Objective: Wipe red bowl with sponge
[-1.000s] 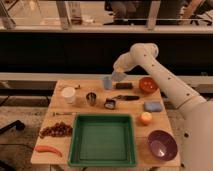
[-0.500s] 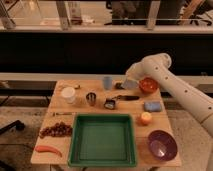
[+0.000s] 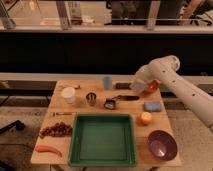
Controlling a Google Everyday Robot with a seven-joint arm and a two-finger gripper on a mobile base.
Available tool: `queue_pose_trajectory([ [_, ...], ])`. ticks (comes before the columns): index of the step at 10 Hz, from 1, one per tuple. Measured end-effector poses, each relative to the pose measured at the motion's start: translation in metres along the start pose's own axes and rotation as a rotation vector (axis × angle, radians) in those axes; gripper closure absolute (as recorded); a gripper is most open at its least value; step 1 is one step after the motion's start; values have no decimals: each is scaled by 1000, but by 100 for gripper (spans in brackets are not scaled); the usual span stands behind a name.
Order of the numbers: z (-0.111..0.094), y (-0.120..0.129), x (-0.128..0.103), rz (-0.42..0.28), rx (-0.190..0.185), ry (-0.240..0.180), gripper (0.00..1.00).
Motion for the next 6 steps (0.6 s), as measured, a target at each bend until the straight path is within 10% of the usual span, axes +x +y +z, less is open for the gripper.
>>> queue_pose_trajectory([
  [6,16,28,48,44,-45,45,96],
])
